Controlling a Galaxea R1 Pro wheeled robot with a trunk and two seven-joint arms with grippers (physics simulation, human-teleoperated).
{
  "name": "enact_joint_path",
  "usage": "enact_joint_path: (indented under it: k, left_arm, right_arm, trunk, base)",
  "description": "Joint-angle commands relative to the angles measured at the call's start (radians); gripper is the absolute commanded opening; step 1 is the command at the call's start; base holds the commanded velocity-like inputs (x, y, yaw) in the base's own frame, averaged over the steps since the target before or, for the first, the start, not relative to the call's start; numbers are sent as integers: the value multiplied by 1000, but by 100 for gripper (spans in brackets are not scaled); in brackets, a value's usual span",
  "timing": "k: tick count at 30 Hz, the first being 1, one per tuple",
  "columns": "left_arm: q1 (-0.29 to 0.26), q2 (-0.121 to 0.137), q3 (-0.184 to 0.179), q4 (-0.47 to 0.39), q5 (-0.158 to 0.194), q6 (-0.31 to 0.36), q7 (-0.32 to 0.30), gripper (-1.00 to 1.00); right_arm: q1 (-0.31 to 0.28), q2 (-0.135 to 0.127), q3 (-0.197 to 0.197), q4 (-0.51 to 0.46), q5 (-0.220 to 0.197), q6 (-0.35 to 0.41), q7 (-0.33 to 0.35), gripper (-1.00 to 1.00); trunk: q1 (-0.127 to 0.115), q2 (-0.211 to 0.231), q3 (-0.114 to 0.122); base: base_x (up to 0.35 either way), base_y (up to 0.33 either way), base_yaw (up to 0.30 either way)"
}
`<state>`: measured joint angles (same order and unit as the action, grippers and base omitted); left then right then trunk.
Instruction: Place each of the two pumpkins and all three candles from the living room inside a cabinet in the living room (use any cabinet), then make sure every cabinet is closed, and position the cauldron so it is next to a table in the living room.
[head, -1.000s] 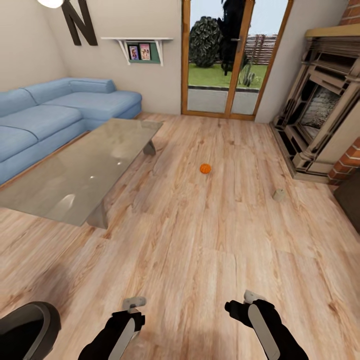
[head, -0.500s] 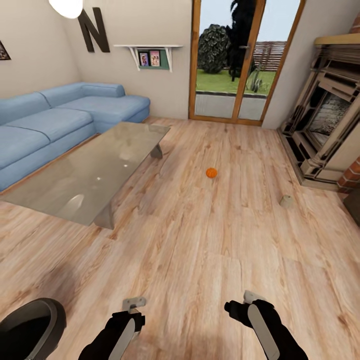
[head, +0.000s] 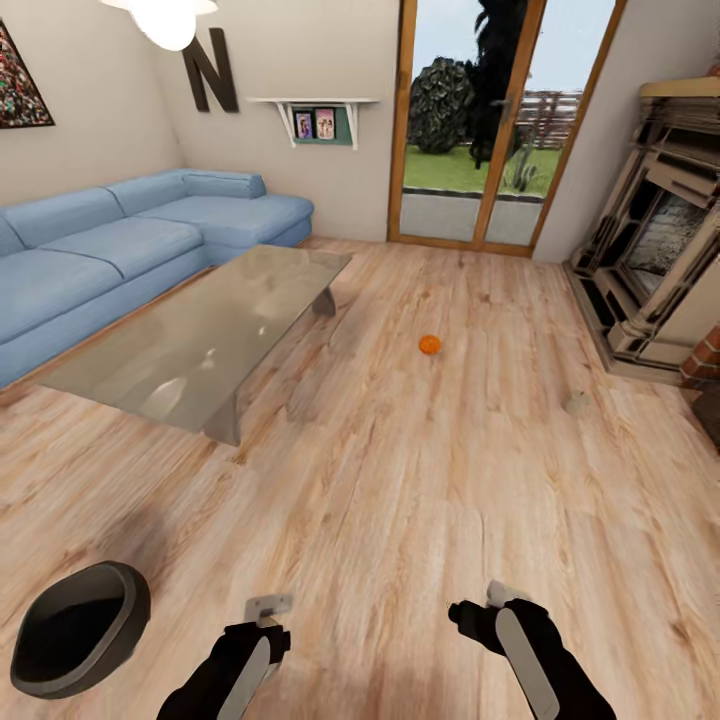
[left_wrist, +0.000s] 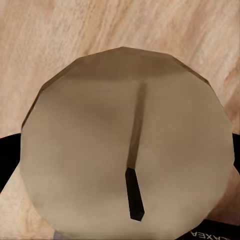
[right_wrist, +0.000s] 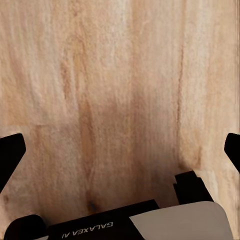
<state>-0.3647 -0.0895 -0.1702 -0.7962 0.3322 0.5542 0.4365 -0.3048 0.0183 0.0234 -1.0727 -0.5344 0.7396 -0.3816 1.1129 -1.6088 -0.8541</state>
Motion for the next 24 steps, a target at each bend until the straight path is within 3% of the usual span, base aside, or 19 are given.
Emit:
enact_joint_path:
  k: [1, 5, 24]
  left_arm:
    - [0, 1, -3, -2, 10, 3, 10, -100]
    - [0, 1, -3, -2, 10, 3, 10, -100]
    - [0, 1, -3, -2, 10, 3, 10, -100]
  right_arm:
    - [0, 0, 1, -1, -10, 1, -10, 100]
    - [0, 3, 2, -1, -10, 1, -11, 100]
    - [0, 4, 3, -1, -9, 1, -11, 100]
  trunk:
    - [-1, 0, -1]
    - [-1, 0, -1]
    - [-1, 0, -1]
  base:
    - [-338, -108, 68]
    - [-280, -80, 202]
    - [-103, -3, 289]
